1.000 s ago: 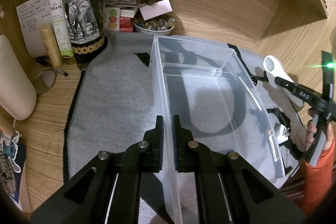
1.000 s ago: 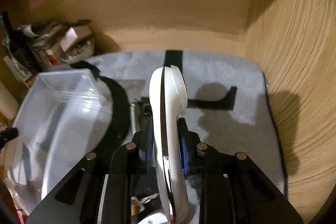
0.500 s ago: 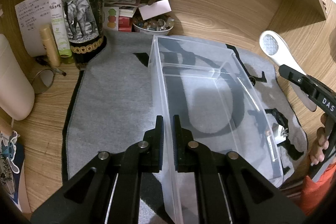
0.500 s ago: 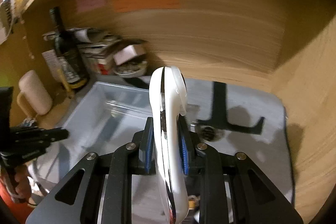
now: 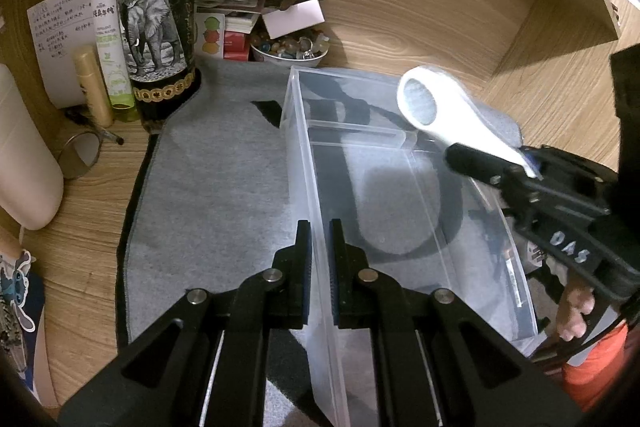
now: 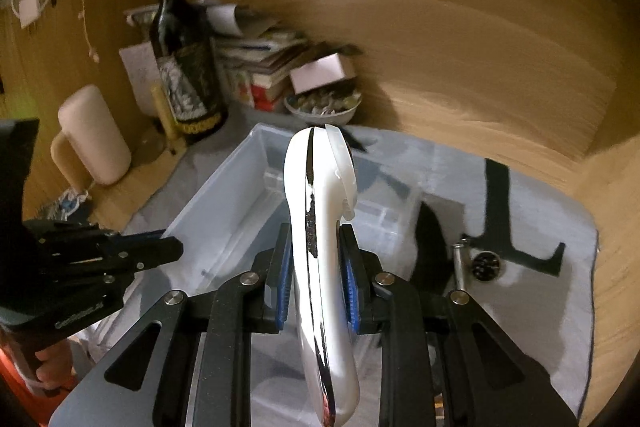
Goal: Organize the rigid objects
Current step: 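Lower the white device into the clear box and open the right tool, then move the right tool back to the mat and grasp the black microphone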
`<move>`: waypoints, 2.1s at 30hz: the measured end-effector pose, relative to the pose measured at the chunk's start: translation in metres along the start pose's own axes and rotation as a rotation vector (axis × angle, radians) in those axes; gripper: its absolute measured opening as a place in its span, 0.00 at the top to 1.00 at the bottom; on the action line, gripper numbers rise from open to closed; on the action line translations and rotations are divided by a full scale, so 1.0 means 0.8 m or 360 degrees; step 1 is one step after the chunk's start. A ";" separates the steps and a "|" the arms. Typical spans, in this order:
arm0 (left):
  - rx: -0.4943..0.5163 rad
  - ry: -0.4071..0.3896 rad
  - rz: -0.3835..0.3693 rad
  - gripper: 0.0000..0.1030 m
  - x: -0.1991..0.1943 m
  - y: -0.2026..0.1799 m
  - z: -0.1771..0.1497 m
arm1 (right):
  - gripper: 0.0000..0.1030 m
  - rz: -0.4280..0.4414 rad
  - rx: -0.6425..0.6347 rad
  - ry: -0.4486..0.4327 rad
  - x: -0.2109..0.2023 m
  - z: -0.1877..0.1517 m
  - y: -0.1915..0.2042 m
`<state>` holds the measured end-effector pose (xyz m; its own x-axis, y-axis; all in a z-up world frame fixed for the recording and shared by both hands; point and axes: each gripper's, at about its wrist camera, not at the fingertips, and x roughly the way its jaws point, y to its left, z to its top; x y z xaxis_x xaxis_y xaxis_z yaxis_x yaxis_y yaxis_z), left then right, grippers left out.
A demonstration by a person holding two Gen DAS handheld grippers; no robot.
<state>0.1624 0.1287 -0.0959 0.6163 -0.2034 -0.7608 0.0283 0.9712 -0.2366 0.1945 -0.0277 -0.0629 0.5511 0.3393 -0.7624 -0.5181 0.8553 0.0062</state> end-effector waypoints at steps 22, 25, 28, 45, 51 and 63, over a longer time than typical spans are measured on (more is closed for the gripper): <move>-0.0007 -0.0014 -0.0006 0.93 0.000 -0.002 0.000 | 0.81 0.0006 -0.0253 0.0355 0.061 -0.003 0.035; -0.0004 -0.0017 0.0000 0.93 0.000 -0.003 0.000 | 0.81 0.0019 -0.0273 0.0375 0.063 -0.005 0.037; -0.0002 -0.0014 0.0005 0.93 0.001 -0.003 0.000 | 0.80 0.0024 -0.0273 0.0378 0.065 -0.005 0.037; 0.0005 -0.0015 0.0017 0.93 0.000 -0.005 0.000 | 0.31 -0.0063 -0.0194 0.0057 0.000 0.001 0.011; 0.0004 -0.0013 0.0018 0.93 0.000 -0.005 0.000 | 0.21 -0.0141 -0.0151 -0.0100 -0.041 0.000 -0.004; 0.0005 -0.0012 0.0021 0.93 0.000 -0.005 0.000 | 0.16 -0.0452 0.0109 -0.0196 -0.107 -0.035 -0.106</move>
<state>0.1621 0.1248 -0.0948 0.6226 -0.1895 -0.7593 0.0225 0.9742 -0.2247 0.1728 -0.1401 -0.0163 0.7449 0.1243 -0.6555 -0.2891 0.9456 -0.1493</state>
